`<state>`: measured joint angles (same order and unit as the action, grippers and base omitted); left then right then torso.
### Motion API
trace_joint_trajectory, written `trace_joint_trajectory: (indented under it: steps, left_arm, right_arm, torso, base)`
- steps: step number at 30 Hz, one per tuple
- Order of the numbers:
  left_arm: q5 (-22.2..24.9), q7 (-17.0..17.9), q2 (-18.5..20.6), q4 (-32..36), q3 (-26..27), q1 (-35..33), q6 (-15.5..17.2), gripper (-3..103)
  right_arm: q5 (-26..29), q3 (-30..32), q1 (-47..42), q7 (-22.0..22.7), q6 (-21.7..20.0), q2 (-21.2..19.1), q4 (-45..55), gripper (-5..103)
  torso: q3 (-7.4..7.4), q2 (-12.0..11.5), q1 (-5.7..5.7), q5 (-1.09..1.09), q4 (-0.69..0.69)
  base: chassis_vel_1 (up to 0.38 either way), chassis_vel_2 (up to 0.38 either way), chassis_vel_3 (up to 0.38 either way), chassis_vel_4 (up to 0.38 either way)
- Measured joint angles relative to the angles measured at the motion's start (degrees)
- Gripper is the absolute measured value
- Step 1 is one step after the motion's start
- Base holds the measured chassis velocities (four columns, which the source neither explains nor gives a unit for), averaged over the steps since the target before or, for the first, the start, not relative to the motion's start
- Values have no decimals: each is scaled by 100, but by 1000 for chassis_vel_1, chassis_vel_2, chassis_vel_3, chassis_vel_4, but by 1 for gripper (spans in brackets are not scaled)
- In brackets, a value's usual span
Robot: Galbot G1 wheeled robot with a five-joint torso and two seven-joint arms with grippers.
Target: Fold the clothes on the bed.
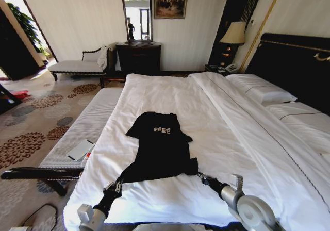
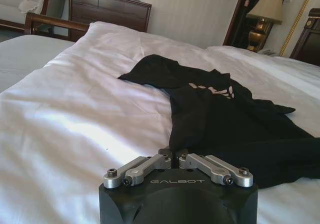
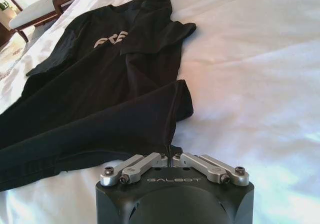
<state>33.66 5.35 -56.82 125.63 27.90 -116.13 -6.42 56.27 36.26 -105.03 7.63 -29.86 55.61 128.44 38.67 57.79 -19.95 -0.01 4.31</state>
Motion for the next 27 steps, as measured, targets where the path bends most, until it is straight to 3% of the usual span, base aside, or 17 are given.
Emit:
trace_joint_trajectory:
  steps: [10,22,27]
  left_arm:
    - [-16,-85,-34,-204,129,-601,-451,1]
    - [-5,-170,-77,-444,325,-809,-643,1]
    - [4,-169,-99,-529,351,-763,-659,1]
  right_arm:
    - [-588,468,-1126,-117,31,275,353,0]
    - [-1455,344,-1646,-203,183,797,282,0]
    - [-1969,167,-1730,-225,439,1102,74,0]
  torso:
    - [0,0,0,0,0]
    - [0,0,0,1,0]
    - [0,0,0,1,-1]
  base:
    - [0,0,0,0]
    - [0,0,0,0]
    - [0,0,0,0]
